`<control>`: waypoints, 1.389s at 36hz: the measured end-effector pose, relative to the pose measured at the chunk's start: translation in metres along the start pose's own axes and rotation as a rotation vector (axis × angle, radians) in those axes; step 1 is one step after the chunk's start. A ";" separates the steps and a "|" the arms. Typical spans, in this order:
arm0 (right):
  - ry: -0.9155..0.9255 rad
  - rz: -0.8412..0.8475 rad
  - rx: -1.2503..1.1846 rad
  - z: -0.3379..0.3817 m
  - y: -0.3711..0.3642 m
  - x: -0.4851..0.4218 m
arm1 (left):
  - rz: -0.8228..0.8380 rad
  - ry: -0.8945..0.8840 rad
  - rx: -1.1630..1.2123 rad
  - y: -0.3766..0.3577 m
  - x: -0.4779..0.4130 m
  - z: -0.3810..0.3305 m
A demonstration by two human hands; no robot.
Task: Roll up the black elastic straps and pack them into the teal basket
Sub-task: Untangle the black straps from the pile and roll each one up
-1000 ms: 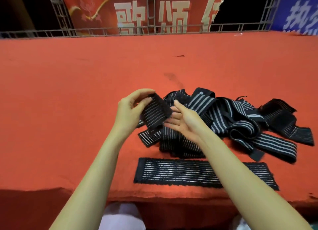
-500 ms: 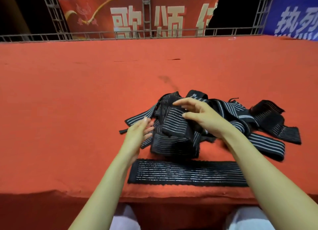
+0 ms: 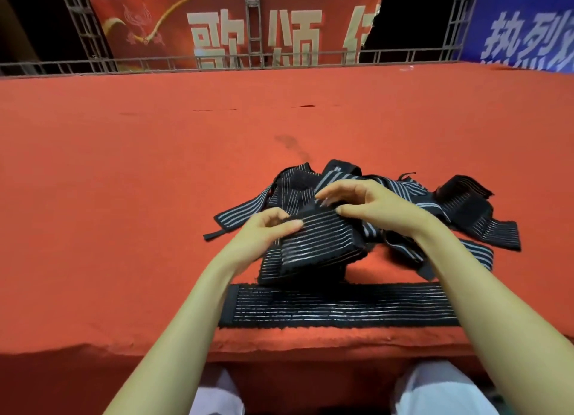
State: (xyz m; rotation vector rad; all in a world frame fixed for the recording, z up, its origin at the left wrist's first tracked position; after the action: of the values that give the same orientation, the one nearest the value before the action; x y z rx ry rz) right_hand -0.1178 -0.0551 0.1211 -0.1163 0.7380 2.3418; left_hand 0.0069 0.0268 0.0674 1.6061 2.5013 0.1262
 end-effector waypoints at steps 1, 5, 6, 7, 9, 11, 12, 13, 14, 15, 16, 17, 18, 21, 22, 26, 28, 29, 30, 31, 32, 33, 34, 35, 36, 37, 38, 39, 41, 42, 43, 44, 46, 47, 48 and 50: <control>-0.005 -0.006 0.091 -0.007 0.003 -0.002 | -0.021 -0.002 -0.030 0.005 -0.001 0.000; -0.033 -0.093 0.249 -0.027 0.018 -0.006 | -0.028 0.028 -0.078 0.022 -0.002 0.008; -0.029 -0.119 0.252 -0.028 0.020 -0.007 | -0.011 0.046 -0.068 0.022 -0.001 0.010; -0.026 -0.137 0.257 -0.028 0.021 -0.007 | 0.002 0.059 -0.064 0.022 0.000 0.012; -0.023 -0.155 0.292 -0.029 0.022 -0.008 | -0.010 0.060 -0.082 0.023 0.001 0.013; -0.037 -0.153 0.348 -0.030 0.023 -0.008 | -0.071 0.033 -0.122 0.029 -0.002 0.013; -0.053 -0.139 0.372 -0.032 0.022 -0.006 | -0.122 0.018 -0.132 0.036 -0.004 0.014; -0.072 -0.110 0.395 -0.035 0.021 -0.004 | -0.186 0.008 -0.127 0.044 -0.006 0.015; -0.094 -0.069 0.419 -0.040 0.018 -0.001 | -0.255 0.004 -0.107 0.053 -0.007 0.016; -0.121 -0.019 0.446 -0.045 0.014 0.003 | -0.319 -0.002 -0.083 0.060 -0.007 0.017; -0.146 0.039 0.489 -0.053 0.009 0.009 | -0.375 -0.013 -0.060 0.067 -0.006 0.016; -0.159 0.096 0.561 -0.062 0.005 0.013 | -0.421 -0.027 -0.049 0.073 -0.004 0.015; -0.152 0.142 0.651 -0.071 0.001 0.017 | -0.462 -0.046 -0.044 0.078 -0.002 0.014; -0.098 0.194 0.786 -0.087 -0.006 0.026 | -0.542 -0.122 -0.097 0.088 0.005 0.008; -0.081 0.169 0.801 -0.088 -0.006 0.027 | -0.558 -0.151 -0.129 0.089 0.007 0.005; 0.031 -0.098 0.945 -0.071 0.018 0.020 | -0.652 -0.252 -0.215 0.087 0.022 -0.004; 0.083 -0.254 0.978 -0.055 0.033 0.020 | -0.697 -0.261 -0.173 0.091 0.029 -0.003; 0.131 -0.351 0.981 -0.043 0.040 0.023 | -0.708 -0.255 -0.136 0.092 0.032 0.000; 0.208 -0.466 0.993 -0.030 0.046 0.028 | -0.717 -0.246 -0.107 0.093 0.037 0.002; 0.278 -0.586 1.008 -0.017 0.051 0.035 | -0.728 -0.233 -0.086 0.094 0.041 0.005; 0.328 -0.690 1.023 -0.006 0.055 0.044 | -0.739 -0.225 -0.067 0.094 0.046 0.007; 0.347 -0.756 1.032 0.000 0.057 0.053 | -0.750 -0.221 -0.056 0.094 0.051 0.010; 0.348 -0.781 1.030 0.001 0.055 0.059 | -0.760 -0.219 -0.058 0.094 0.055 0.014; 0.338 -0.780 1.025 -0.003 0.052 0.065 | -0.763 -0.214 -0.078 0.094 0.059 0.019; 0.308 -0.759 1.018 -0.011 0.048 0.069 | -0.756 -0.200 -0.115 0.093 0.062 0.026; 0.248 -0.730 1.004 -0.024 0.045 0.075 | -0.739 -0.179 -0.156 0.092 0.063 0.035; 0.177 -0.692 0.991 -0.038 0.040 0.080 | -0.712 -0.153 -0.189 0.091 0.065 0.045; 0.116 -0.649 0.976 -0.052 0.035 0.087 | -0.680 -0.125 -0.215 0.088 0.067 0.055; 0.031 -0.579 0.944 -0.076 0.024 0.103 | -0.640 -0.082 -0.239 0.081 0.076 0.068; -0.007 -0.546 0.941 -0.085 0.018 0.110 | -0.644 -0.075 -0.241 0.078 0.081 0.070; -0.039 -0.513 0.943 -0.093 0.012 0.117 | -0.661 -0.074 -0.243 0.077 0.087 0.072; -0.067 -0.484 0.938 -0.100 0.007 0.123 | -0.684 -0.068 -0.249 0.077 0.091 0.073; -0.121 -0.461 0.884 -0.110 -0.001 0.132 | -0.714 -0.038 -0.271 0.078 0.093 0.078; -0.136 -0.476 0.851 -0.113 -0.002 0.135 | -0.718 -0.018 -0.279 0.078 0.093 0.081; -0.147 -0.507 0.809 -0.114 -0.002 0.138 | -0.719 0.002 -0.285 0.079 0.093 0.085; -0.179 -0.619 0.690 -0.113 0.007 0.144 | -0.711 0.023 -0.302 0.078 0.093 0.090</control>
State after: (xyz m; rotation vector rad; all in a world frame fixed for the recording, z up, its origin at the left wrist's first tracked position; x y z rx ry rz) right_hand -0.2458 -0.0376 -0.0091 0.1500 1.1756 1.4096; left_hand 0.0547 0.1424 -0.0172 0.5577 2.7331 0.3988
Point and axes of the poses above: each hand's wrist, its own x-axis away from the middle knuckle, its own y-axis out of the back of the hand, z = x × y, the point moved 10 cm from there along -x, towards the middle knuckle, and after that the axes turned 13 degrees about -z, right-handed, at the moved point
